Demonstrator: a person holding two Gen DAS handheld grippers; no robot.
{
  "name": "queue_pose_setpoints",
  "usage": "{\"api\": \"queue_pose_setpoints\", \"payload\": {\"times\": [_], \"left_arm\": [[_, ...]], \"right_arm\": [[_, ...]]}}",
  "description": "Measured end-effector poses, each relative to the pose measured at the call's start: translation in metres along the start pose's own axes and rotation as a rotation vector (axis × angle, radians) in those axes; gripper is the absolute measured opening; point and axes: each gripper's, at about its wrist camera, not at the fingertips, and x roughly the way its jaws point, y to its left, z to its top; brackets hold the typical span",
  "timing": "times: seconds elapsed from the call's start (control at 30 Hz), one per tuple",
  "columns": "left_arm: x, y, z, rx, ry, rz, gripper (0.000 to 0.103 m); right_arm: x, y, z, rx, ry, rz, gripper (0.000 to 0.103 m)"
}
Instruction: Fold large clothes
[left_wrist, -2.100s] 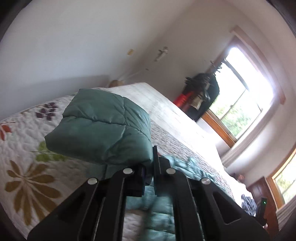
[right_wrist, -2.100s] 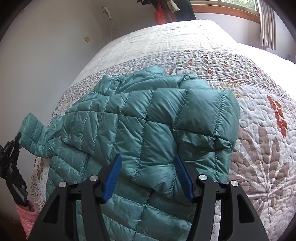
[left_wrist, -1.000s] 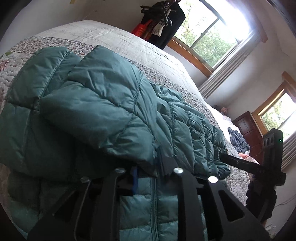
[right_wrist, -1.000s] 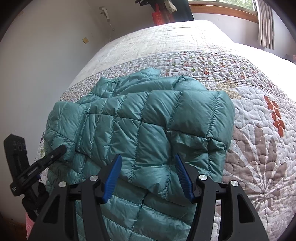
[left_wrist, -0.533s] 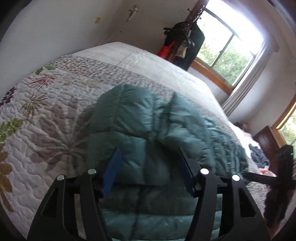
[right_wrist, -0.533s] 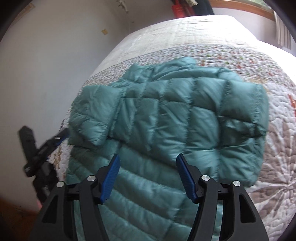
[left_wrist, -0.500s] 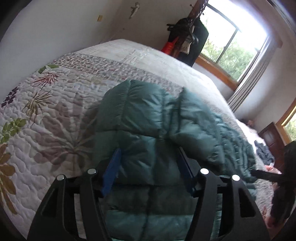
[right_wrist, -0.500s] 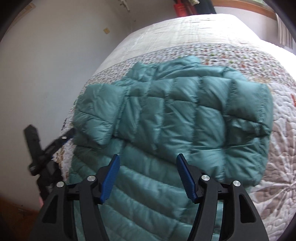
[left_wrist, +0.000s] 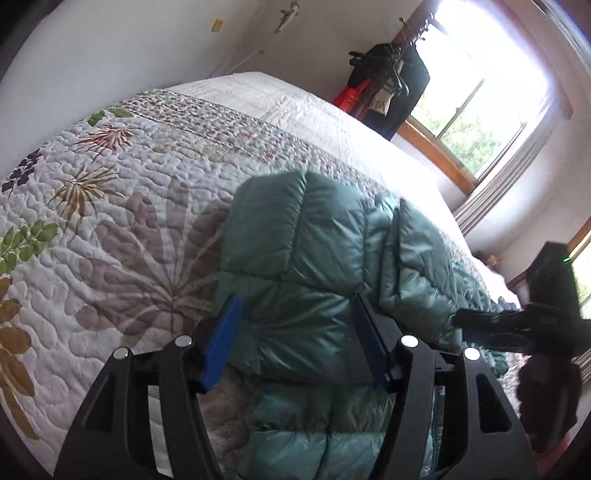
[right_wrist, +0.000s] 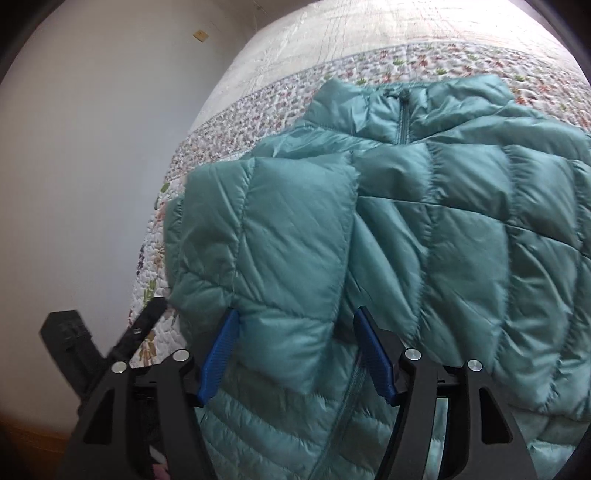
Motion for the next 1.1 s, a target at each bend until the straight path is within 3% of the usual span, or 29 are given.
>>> {"api": "queue_pose_setpoints", "payload": {"times": [0.07, 0.23, 0.33, 0.47, 0.63, 0.73, 0.83, 0.9, 1.0, 1.1], "left_arm": [[-0.005, 0.009, 0.005, -0.020, -0.021, 0.010, 0.061], [-0.008, 0.026, 0.012, -0.083, -0.025, -0.029, 0.062], [-0.007, 0.026, 0.012, -0.101, -0.025, -0.081, 0.062], [-0.008, 0.008, 0.006, -0.048, -0.031, -0.153, 0.062], [0.004, -0.016, -0.005, 0.026, 0.002, -0.220, 0.062], [0.017, -0.024, -0.012, 0.070, 0.028, -0.163, 0.062], [0.039, -0.021, -0.017, 0.088, 0.091, -0.046, 0.062], [0.048, -0.011, -0.018, 0.055, 0.123, -0.041, 0.062], [0.049, 0.000, -0.014, 0.003, 0.132, -0.053, 0.063], [0.035, -0.005, -0.011, 0.019, 0.078, -0.027, 0.063]], "right_arm": [[0.009, 0.002, 0.002, -0.002, 0.008, -0.006, 0.042], [-0.007, 0.003, -0.003, -0.004, -0.034, -0.001, 0.018], [-0.039, -0.001, -0.008, -0.006, -0.092, -0.007, 0.017], [-0.066, -0.015, -0.014, 0.009, -0.133, -0.033, 0.017], [-0.065, -0.046, -0.013, 0.072, -0.113, -0.066, 0.017], [-0.055, -0.064, -0.010, 0.111, -0.100, -0.080, 0.018], [-0.046, -0.073, -0.011, 0.125, -0.080, -0.074, 0.021], [-0.048, -0.072, -0.012, 0.111, -0.083, -0.087, 0.025], [-0.065, -0.059, -0.020, 0.058, -0.135, -0.167, 0.034], [-0.088, -0.025, -0.030, -0.069, -0.236, -0.299, 0.044]]}}
